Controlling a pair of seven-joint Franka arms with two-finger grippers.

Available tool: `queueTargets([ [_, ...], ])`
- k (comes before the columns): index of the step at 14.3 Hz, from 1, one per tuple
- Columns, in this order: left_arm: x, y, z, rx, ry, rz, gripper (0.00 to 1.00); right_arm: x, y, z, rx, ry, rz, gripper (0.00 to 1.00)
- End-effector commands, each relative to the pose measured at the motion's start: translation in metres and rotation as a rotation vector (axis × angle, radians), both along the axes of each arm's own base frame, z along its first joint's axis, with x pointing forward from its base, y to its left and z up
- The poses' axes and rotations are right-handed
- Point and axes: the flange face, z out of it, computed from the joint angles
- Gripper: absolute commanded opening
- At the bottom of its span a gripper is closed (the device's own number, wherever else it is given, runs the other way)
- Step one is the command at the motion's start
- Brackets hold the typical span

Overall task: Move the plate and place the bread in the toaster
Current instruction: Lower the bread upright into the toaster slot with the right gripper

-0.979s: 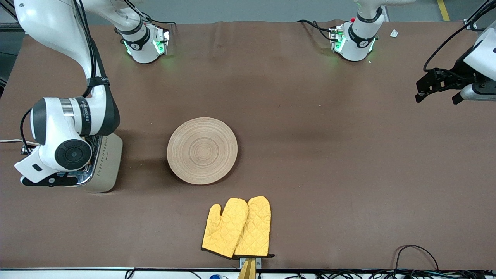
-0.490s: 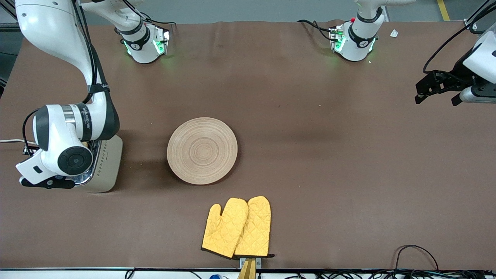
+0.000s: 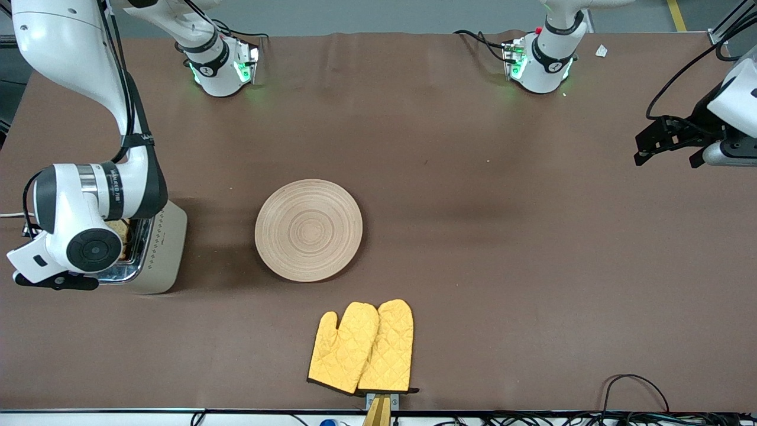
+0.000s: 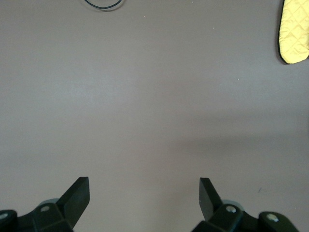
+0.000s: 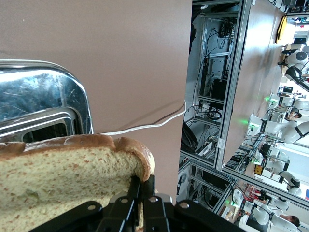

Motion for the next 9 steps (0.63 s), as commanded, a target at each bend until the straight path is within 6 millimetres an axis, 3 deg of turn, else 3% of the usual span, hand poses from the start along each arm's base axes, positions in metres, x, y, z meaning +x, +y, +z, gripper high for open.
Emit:
queueTargets([
  [1,0.003,0.001,0.005,-0.003,-0.011,0.014,1.00,0.002,0.014,-0.002,-0.033,-0.046,-0.020,0.00],
  [4,0.002,0.001,0.006,-0.002,-0.007,0.008,1.00,0.001,0.048,-0.017,-0.042,-0.070,-0.014,0.00],
  [9,0.002,0.001,0.006,-0.002,-0.007,0.003,1.00,0.003,0.060,-0.036,0.038,-0.066,-0.022,0.00],
])
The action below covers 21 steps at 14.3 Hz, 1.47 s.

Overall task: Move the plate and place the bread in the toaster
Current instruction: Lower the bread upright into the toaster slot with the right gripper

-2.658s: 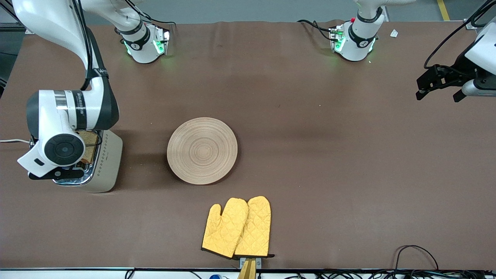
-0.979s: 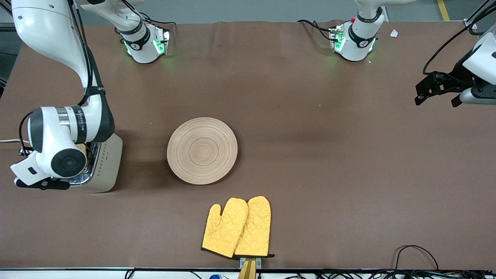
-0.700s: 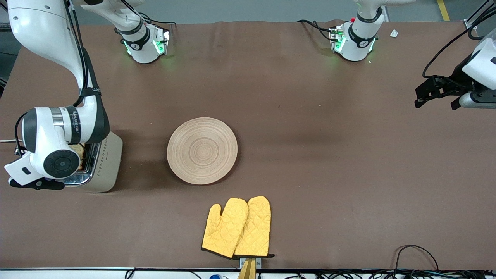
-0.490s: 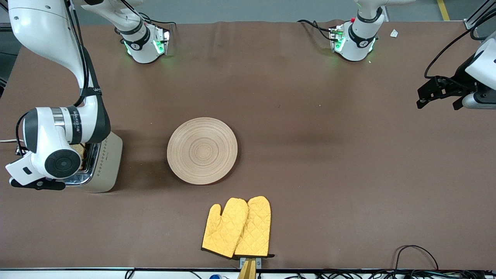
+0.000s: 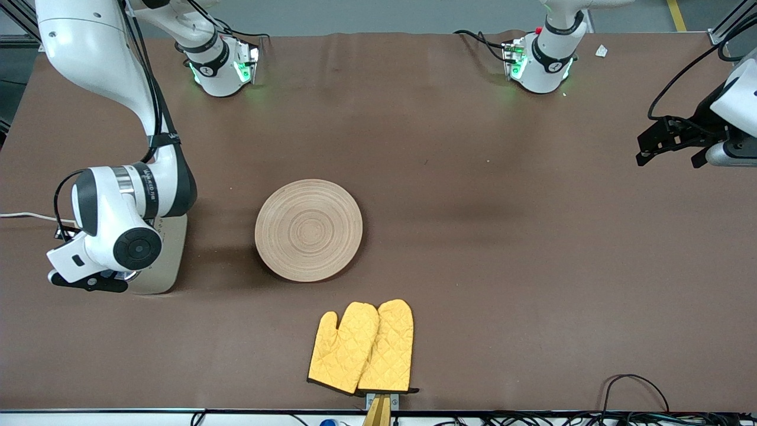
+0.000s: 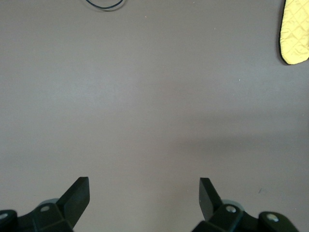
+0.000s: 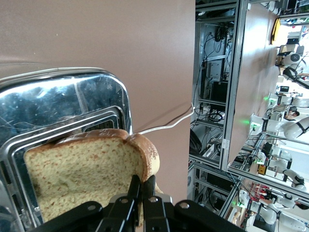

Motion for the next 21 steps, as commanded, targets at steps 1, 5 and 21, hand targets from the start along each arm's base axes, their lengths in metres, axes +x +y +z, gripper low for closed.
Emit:
queueTargets([
  [1,0.002,0.000,0.005,-0.002,-0.005,0.000,1.00,0.004,0.013,-0.022,0.083,-0.023,-0.012,0.01],
  [5,0.002,0.000,0.006,-0.002,-0.006,0.002,1.00,-0.002,0.044,-0.024,0.171,-0.004,-0.024,0.01],
  [21,0.003,-0.001,0.004,-0.002,-0.003,0.008,1.00,-0.004,0.008,0.033,0.314,0.078,0.108,0.01],
])
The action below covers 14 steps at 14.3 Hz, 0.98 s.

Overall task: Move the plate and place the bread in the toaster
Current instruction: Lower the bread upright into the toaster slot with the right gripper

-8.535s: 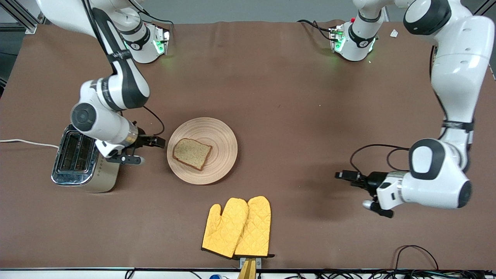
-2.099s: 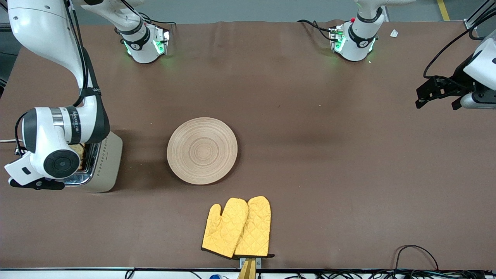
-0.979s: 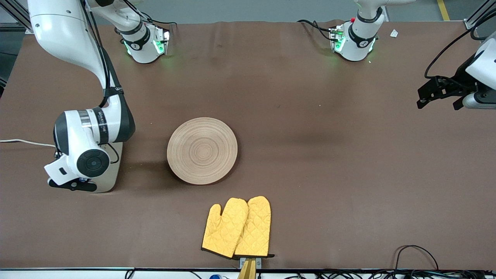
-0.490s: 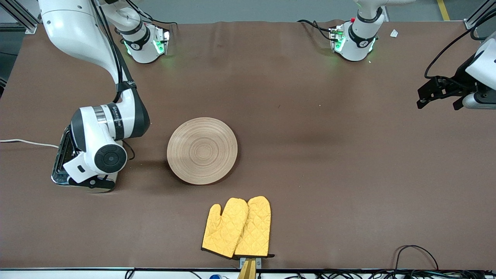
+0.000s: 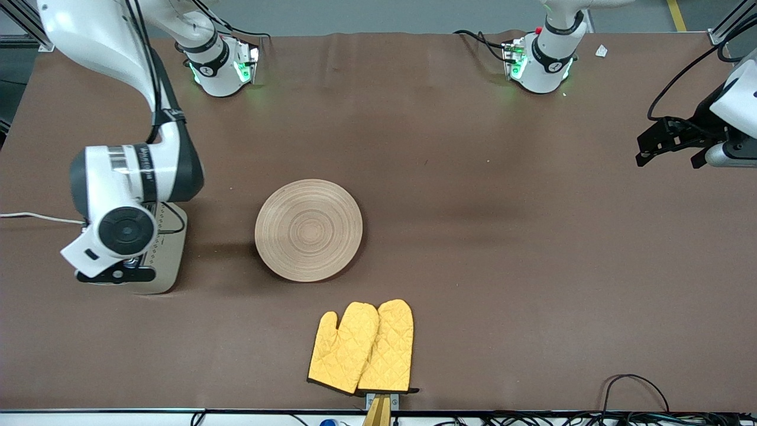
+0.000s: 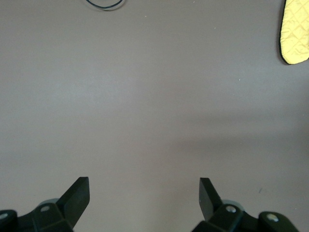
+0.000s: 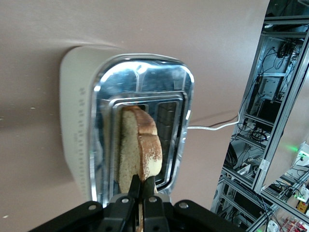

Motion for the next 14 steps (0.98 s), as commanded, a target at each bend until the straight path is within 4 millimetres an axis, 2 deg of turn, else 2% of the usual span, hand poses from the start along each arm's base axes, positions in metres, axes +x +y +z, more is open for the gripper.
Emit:
queueTargets([
  [1,0.002,0.000,0.005,-0.002,-0.005,0.010,1.00,0.002,-0.032,-0.013,0.051,-0.013,-0.007,0.01],
  [2,0.002,0.000,0.006,-0.002,-0.007,0.010,1.00,0.005,-0.045,-0.019,0.067,-0.031,-0.013,0.01],
  [4,0.002,0.000,0.005,-0.002,-0.005,0.010,1.00,0.002,-0.044,-0.038,0.133,-0.036,-0.026,0.01],
  [5,0.002,0.000,0.005,-0.002,-0.005,0.010,1.00,0.001,-0.042,-0.038,0.157,-0.032,-0.040,0.01],
  [7,0.002,0.000,0.005,-0.002,-0.005,0.010,1.00,0.001,-0.044,-0.029,0.168,-0.017,-0.005,0.00],
  [9,0.002,0.000,0.006,-0.002,-0.007,0.010,1.00,0.001,-0.052,-0.004,0.175,0.015,0.025,0.00],
  [11,0.002,0.000,0.006,-0.002,-0.007,0.010,1.00,0.000,-0.058,0.006,0.171,0.026,0.007,0.00],
  [12,0.002,0.000,0.006,-0.002,-0.007,0.008,1.00,0.000,-0.057,0.005,0.172,0.026,0.006,0.03],
  [14,0.002,0.000,0.005,-0.002,-0.005,0.010,1.00,0.001,-0.066,0.004,0.179,0.018,-0.009,0.36],
])
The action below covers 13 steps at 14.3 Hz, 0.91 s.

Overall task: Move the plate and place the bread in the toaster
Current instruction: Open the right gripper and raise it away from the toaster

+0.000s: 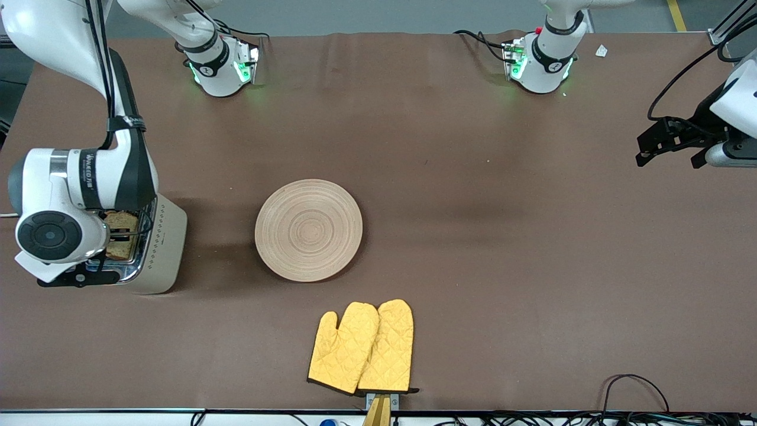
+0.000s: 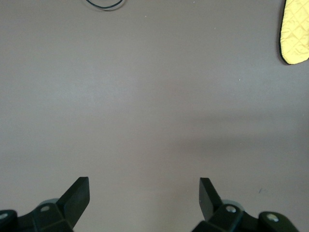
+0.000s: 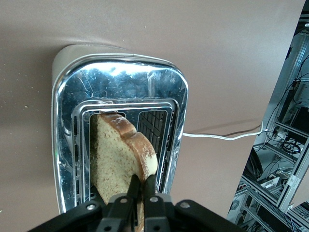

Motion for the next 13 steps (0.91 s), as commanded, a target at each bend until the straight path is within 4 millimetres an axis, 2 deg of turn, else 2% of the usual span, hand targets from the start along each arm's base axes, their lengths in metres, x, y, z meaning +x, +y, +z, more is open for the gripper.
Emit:
queueTargets([
  [1,0.002,0.000,0.005,-0.002,-0.007,0.009,1.00,-0.002,-0.017,0.003,0.052,-0.003,-0.032,0.85],
  [2,0.002,0.000,0.005,-0.002,-0.007,0.009,1.00,-0.003,-0.023,0.001,0.105,-0.005,-0.069,1.00],
  [4,0.002,0.000,0.005,-0.002,-0.005,0.008,1.00,-0.005,-0.037,0.000,0.176,-0.012,-0.130,1.00],
  [6,0.002,0.000,0.005,-0.002,-0.005,0.008,1.00,0.001,-0.044,0.019,0.181,-0.051,-0.145,1.00],
  [8,0.002,0.000,0.005,-0.002,-0.007,0.008,1.00,0.008,-0.038,0.051,0.213,-0.110,-0.137,1.00],
  [9,0.002,0.000,0.005,-0.002,-0.007,0.009,1.00,0.000,-0.037,0.081,0.260,-0.132,-0.159,1.00],
  [10,0.002,0.000,0.005,-0.002,-0.007,0.008,1.00,-0.011,-0.040,0.106,0.319,-0.144,-0.191,1.00],
  [11,0.002,0.000,0.005,-0.002,-0.007,0.008,1.00,-0.023,-0.058,0.132,0.399,-0.181,-0.243,1.00],
  [12,0.002,0.000,0.005,-0.002,-0.007,0.008,1.00,-0.044,-0.075,0.160,0.472,-0.199,-0.293,1.00],
  [13,0.002,0.000,0.005,-0.002,-0.007,0.008,1.00,-0.060,-0.072,0.178,0.493,-0.182,-0.303,1.00],
])
